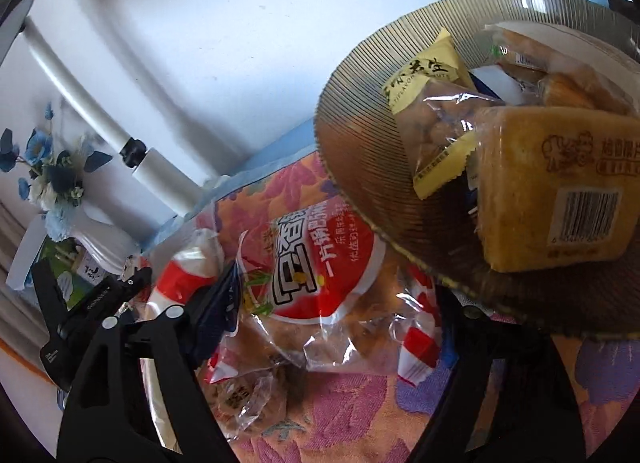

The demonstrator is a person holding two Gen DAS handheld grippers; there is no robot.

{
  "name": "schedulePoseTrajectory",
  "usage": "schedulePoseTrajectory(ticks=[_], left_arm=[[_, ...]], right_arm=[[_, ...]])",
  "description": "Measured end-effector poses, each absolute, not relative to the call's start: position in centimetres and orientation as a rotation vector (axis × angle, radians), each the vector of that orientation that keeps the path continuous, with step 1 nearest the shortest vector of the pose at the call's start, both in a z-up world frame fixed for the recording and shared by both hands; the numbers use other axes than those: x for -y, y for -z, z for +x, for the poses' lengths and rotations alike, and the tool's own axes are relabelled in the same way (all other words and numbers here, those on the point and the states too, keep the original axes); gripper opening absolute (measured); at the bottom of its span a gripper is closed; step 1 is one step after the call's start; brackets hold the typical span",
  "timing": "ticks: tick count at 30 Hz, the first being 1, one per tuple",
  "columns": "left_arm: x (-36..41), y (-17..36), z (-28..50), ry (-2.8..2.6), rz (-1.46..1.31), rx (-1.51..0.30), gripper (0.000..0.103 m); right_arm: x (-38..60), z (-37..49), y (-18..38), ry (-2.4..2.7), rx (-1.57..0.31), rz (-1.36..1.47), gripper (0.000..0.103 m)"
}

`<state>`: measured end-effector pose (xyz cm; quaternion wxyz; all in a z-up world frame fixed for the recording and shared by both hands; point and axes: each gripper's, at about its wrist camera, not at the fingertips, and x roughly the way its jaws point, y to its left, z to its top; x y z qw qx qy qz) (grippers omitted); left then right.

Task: Organize snacks
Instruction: 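Grasp the red-labelled bread pack with the left tool while the right tool grasps the red-white striped bread bag, then carry both packs to the glass bowl and open both tools over it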

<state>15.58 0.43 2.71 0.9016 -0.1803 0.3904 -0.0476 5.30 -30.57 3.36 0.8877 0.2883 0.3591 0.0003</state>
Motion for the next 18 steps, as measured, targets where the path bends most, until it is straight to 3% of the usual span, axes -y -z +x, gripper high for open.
schedulePoseTrajectory(ticks=[4,18], left_arm=[[-0.2,-3.2,14.5,0.130,-0.341,-0.804,0.053],[0.3,-7.6,4.6,0.108,-0.177,-0.704,0.053]], right_arm=[[30.9,3.5,-4.0,-0.033,-0.719,0.620,0.071],[32.0,-5.3,-8.5,-0.163,-0.567,0.685,0.071]])
